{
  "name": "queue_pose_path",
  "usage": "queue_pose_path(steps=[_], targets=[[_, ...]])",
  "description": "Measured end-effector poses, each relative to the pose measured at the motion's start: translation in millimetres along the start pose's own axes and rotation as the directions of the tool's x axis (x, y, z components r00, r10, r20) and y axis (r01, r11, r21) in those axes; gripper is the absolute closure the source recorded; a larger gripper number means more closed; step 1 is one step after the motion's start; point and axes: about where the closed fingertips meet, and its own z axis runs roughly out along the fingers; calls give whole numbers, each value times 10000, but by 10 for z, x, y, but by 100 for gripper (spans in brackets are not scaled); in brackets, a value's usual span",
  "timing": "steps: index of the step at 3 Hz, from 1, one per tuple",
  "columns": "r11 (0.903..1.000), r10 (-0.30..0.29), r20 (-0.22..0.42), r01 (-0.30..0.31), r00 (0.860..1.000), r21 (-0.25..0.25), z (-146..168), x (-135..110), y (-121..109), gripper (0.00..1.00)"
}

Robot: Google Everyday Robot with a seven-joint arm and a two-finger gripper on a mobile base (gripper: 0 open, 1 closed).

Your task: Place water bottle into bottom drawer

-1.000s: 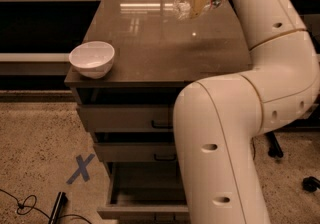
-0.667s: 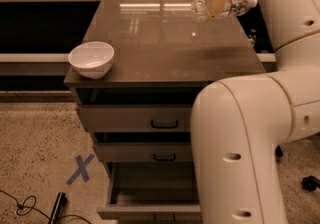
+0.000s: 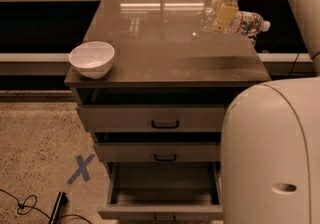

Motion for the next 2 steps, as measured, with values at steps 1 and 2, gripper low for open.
queue_pose_path(steps=[1, 2], targets=[[10000, 7, 17, -7, 10000, 42, 16, -3, -14, 100], [9988, 433, -100, -435, 9990, -220, 103, -11, 106, 100]])
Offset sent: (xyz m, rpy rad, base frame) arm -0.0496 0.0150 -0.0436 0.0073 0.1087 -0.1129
